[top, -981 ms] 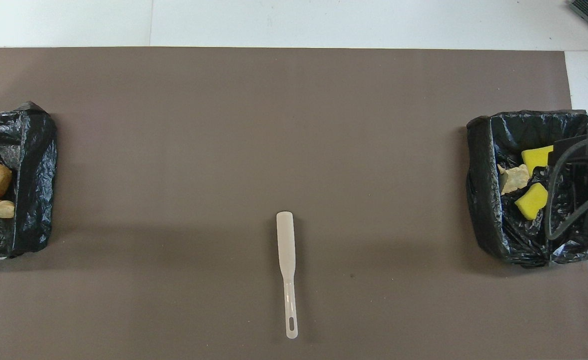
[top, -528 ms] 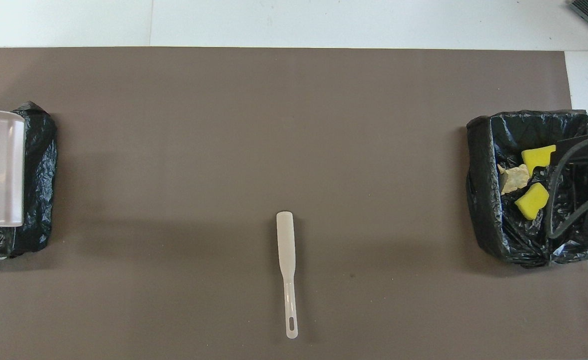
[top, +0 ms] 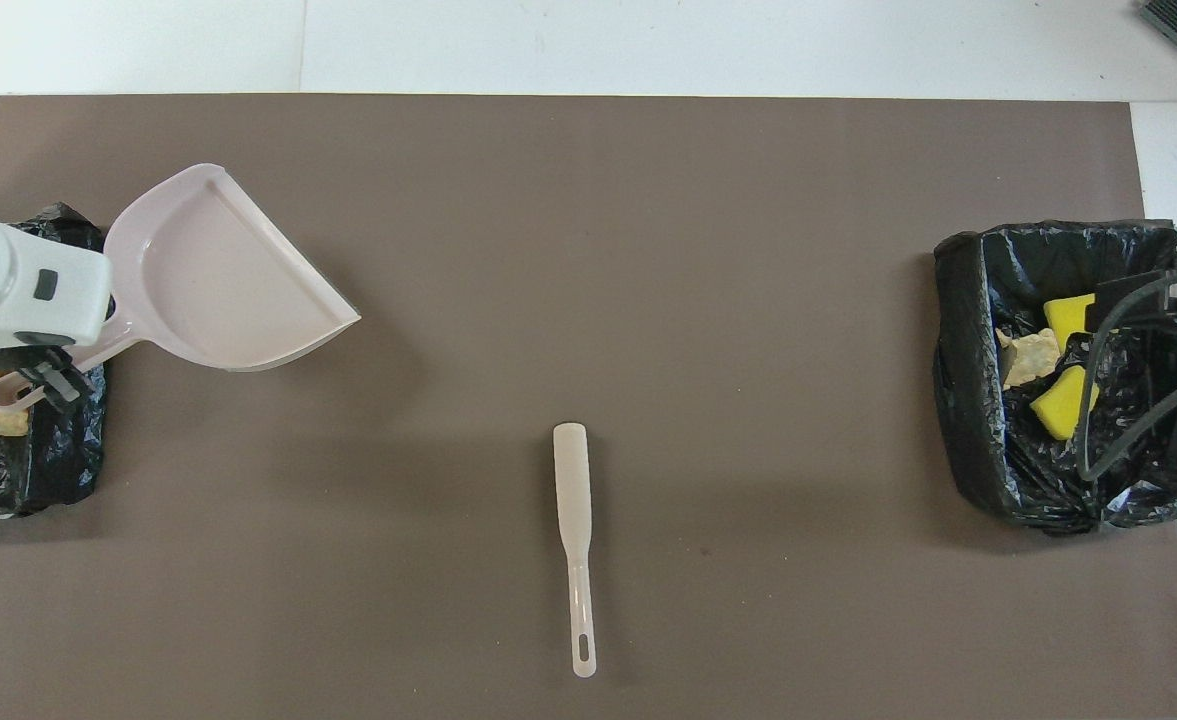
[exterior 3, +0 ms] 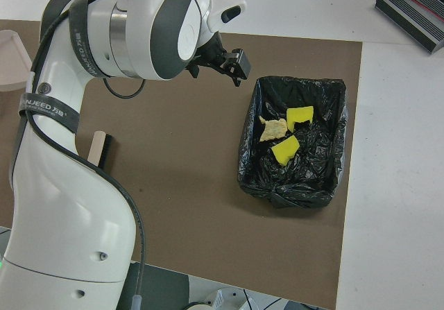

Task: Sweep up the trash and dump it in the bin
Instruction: 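Lift the emptied dustpan out of the bin with the left gripper, then set the dustpan down beside the brush with the left gripper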

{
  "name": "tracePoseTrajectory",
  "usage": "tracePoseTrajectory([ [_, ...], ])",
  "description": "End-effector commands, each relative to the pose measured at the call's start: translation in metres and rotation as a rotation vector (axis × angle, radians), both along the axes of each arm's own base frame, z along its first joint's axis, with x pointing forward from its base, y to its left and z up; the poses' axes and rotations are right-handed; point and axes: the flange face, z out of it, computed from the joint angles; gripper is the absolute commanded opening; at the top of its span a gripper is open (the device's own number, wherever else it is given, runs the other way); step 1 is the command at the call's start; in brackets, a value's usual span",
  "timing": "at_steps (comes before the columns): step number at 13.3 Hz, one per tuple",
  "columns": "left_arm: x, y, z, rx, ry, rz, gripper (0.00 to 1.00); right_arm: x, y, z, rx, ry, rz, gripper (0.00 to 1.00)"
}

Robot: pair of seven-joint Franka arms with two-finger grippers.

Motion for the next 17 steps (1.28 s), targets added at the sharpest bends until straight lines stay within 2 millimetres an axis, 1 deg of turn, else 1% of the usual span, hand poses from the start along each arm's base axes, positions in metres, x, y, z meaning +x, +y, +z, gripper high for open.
tracePoseTrajectory([
  [1,0.004,-0.049,-0.017,-0.062,-0.067,0.187,0.00,0.000,0.000,0.002,0.007,0.007,0.021,1.00],
  [2,0.008,-0.072,-0.035,-0.069,-0.060,0.254,0.00,0.000,0.000,0.002,0.007,0.007,0.021,1.00],
  [3,0.011,-0.104,-0.054,-0.068,-0.054,0.311,0.00,-0.001,-0.002,0.002,0.007,0.007,0.018,1.00],
  [4,0.014,-0.136,-0.070,-0.076,-0.070,0.375,0.00,-0.001,-0.001,0.002,0.007,0.007,0.019,1.00],
  [6,0.020,-0.173,-0.082,-0.141,-0.075,0.465,0.00,-0.001,-0.001,0.002,0.007,0.007,0.019,1.00],
  [7,0.021,-0.196,-0.085,-0.157,-0.087,0.505,0.00,-0.001,-0.002,0.002,0.007,0.007,0.018,1.00],
  [8,0.024,-0.218,-0.094,-0.161,-0.097,0.547,0.00,0.000,0.000,0.002,0.007,0.007,0.021,1.00],
  [9,0.024,-0.248,-0.096,-0.181,-0.110,0.568,0.00,-0.001,-0.001,0.002,0.007,0.007,0.019,1.00],
  [10,0.029,-0.263,-0.093,-0.209,-0.115,0.603,0.00,-0.001,-0.001,0.002,0.007,0.007,0.019,1.00],
  [11,0.029,-0.274,-0.092,-0.224,-0.113,0.621,0.00,0.000,0.000,0.002,0.007,0.007,0.021,1.00],
  [13,0.020,-0.310,-0.099,-0.254,-0.147,0.655,0.00,-0.001,-0.002,0.002,0.007,0.007,0.018,1.00],
  [14,0.020,-0.317,-0.103,-0.255,-0.155,0.698,0.00,-0.001,-0.001,0.002,0.007,0.007,0.019,1.00],
  [15,0.017,-0.323,-0.104,-0.255,-0.154,0.700,0.00,0.000,0.000,0.002,0.007,0.007,0.021,1.00],
  [16,0.012,-0.333,-0.113,-0.248,-0.147,0.693,0.00,-0.001,-0.001,0.002,0.007,0.007,0.019,1.00],
  [17,0.011,-0.340,-0.124,-0.239,-0.144,0.717,0.00,-0.001,-0.001,0.002,0.007,0.007,0.019,1.00],
])
